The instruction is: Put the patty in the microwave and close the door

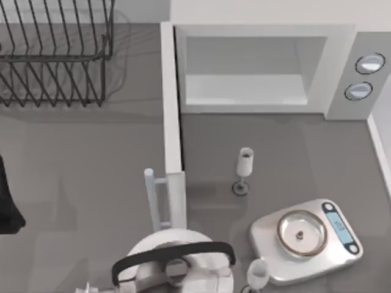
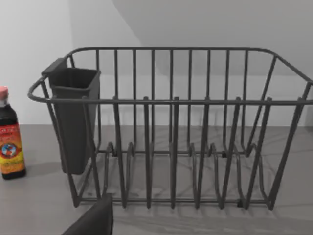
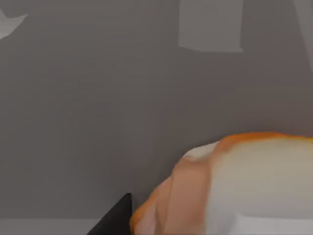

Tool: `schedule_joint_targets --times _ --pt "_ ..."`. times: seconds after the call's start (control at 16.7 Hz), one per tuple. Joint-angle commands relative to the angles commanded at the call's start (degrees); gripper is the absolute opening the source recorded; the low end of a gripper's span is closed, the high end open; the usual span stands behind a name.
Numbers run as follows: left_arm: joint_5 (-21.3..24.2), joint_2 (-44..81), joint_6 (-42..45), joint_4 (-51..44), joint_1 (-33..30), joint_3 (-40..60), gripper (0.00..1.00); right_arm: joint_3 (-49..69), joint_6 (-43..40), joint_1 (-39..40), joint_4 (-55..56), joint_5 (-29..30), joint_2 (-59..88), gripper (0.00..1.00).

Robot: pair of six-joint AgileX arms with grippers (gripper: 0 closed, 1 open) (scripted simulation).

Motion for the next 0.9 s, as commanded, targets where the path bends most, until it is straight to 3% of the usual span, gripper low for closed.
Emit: schedule_joint_targets --times 0.18,0.6,0.9 --pt "0.0 0.0 0.0 0.0 0.0 0.0 1.0 3.16 -0.34 -0.22 -4.1 0.01 -1.37 0.0" --pt "0.0 0.0 0.0 0.0 0.0 0.0 1.0 15.22 -0.59 -0.36 -24.77 0.03 -8.53 0.0" --pt "0.0 0.0 0.0 0.0 0.0 0.0 1.0 16.93 -0.45 -0.27 -26.94 0.03 -9.97 0.0"
